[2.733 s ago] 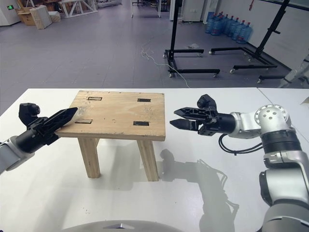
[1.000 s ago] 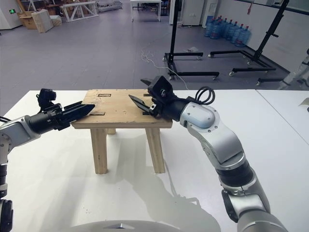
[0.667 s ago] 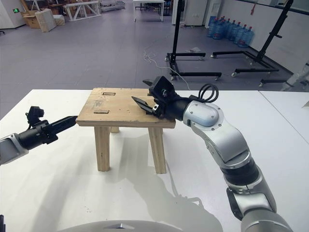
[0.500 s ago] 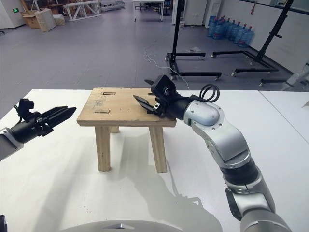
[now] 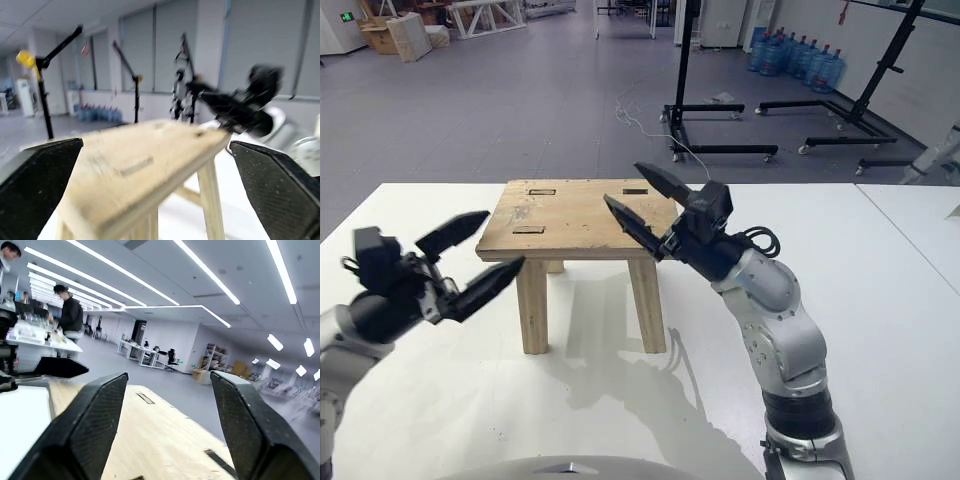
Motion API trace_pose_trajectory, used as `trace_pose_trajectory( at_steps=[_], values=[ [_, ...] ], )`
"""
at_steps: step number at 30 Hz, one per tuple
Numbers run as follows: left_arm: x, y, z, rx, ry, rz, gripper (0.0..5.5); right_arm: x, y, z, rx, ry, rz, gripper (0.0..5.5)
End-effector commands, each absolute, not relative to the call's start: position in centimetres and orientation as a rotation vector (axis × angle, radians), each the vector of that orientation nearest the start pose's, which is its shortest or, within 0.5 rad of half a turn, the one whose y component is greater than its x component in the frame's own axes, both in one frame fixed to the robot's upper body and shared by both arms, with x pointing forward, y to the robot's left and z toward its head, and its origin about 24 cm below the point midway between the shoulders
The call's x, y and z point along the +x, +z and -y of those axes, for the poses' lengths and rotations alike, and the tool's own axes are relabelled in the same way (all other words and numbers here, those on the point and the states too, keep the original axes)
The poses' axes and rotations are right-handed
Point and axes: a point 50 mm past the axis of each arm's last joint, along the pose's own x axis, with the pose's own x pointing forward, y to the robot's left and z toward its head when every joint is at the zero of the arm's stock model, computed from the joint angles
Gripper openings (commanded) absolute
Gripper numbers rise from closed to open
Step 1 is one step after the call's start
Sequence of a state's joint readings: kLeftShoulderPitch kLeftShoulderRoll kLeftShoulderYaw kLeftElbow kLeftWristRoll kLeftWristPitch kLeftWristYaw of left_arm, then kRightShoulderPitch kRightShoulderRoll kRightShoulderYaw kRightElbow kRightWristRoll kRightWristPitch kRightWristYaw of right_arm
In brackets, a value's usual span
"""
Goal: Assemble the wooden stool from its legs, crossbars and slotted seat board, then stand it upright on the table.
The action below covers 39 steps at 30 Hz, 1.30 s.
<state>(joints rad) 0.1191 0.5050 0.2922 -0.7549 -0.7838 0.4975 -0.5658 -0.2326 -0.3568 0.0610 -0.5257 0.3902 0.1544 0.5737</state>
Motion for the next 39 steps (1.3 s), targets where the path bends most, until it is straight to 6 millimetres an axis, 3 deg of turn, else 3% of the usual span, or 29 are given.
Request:
trace_pose_trajectory(
  at_steps=[1, 8, 12, 19, 22, 26, 31, 34, 39],
  values=[
    [21.2, 15.6, -18.3, 0.044, -0.623, 0.165, 5.39, 24.3, 16.2, 11.8, -0.254, 0.828, 0.471, 3.06],
    [24.7, 13.0, -17.8, 0.143, -0.497, 0.158, 5.39, 26.8, 14.8, 10.7, -0.292, 0.665, 0.532, 3.06],
    [27.1, 13.3, -18.1, 0.173, -0.403, 0.211, 5.39, 28.2, 14.5, 9.5, -0.268, 0.619, 0.552, 3.06],
    [28.8, 13.2, -17.8, 0.181, -0.301, 0.246, 5.39, 30.1, 14.0, 7.9, -0.284, 0.542, 0.606, 3.06],
    [28.7, 13.0, -17.6, 0.174, -0.288, 0.248, 5.39, 29.7, 15.4, 7.7, -0.268, 0.492, 0.699, 3.06],
    [26.9, 13.2, -17.9, 0.155, -0.237, 0.277, 5.39, 27.5, 16.8, 6.9, -0.162, 0.515, 0.753, 3.06],
    [24.8, 15.5, -17.0, 0.194, -0.114, 0.445, 5.39, 27.5, 16.9, 8.6, -0.042, 0.386, 0.685, 3.06],
    [24.3, 16.6, -15.6, 0.226, -0.104, 0.529, 4.95, 27.6, 16.7, 9.2, -0.027, 0.328, 0.658, 3.06],
    [24.5, 16.0, -14.8, 0.211, -0.072, 0.540, 4.18, 27.7, 15.8, 9.4, -0.047, 0.296, 0.625, 3.06]
  ],
)
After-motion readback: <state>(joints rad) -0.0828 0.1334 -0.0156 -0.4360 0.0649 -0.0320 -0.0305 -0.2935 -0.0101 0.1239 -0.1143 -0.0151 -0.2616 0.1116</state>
